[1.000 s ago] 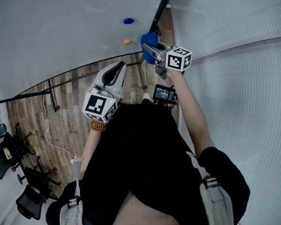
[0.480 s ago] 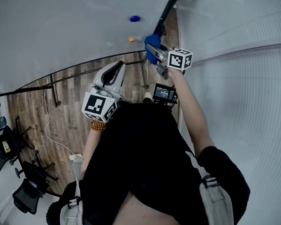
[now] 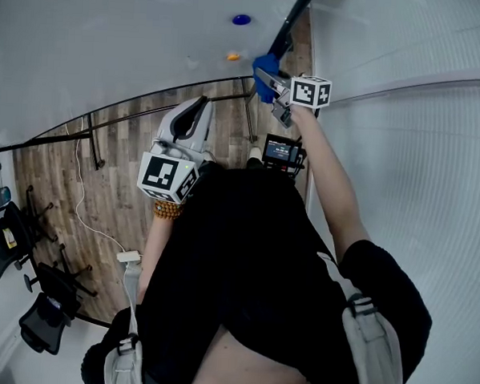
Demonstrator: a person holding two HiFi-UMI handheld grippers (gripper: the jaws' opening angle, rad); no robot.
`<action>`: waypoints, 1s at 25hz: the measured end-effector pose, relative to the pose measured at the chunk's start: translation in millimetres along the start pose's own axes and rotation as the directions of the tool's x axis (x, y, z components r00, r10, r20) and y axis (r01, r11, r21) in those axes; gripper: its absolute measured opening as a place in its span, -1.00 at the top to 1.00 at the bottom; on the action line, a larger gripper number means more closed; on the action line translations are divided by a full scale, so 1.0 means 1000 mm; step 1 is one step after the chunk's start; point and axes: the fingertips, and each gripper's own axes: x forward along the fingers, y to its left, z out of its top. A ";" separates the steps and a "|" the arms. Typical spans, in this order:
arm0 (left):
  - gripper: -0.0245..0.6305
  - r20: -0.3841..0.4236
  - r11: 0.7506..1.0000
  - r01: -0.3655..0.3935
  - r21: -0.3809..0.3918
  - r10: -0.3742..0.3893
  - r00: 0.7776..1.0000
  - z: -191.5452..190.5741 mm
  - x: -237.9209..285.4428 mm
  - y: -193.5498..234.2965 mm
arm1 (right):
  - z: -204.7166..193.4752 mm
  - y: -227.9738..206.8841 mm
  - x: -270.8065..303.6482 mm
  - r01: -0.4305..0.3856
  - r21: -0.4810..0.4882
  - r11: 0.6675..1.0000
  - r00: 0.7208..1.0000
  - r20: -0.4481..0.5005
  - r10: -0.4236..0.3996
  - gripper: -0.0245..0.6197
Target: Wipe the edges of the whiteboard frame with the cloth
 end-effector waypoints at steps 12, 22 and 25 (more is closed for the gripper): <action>0.55 0.001 0.999 -0.043 -0.010 0.043 0.999 -0.002 -0.016 0.010 | -0.038 -0.038 0.016 0.060 0.026 0.998 0.990 -0.133 -0.056 0.71; 0.55 0.008 0.995 -0.093 -0.021 0.093 0.996 -0.004 -0.032 0.027 | -0.066 -0.071 0.027 0.128 0.055 0.990 0.967 -0.229 -0.112 0.71; 0.55 0.002 0.996 -0.087 -0.023 0.087 0.996 -0.006 -0.034 0.029 | -0.078 -0.086 0.028 0.190 0.078 0.979 0.950 -0.265 -0.164 0.71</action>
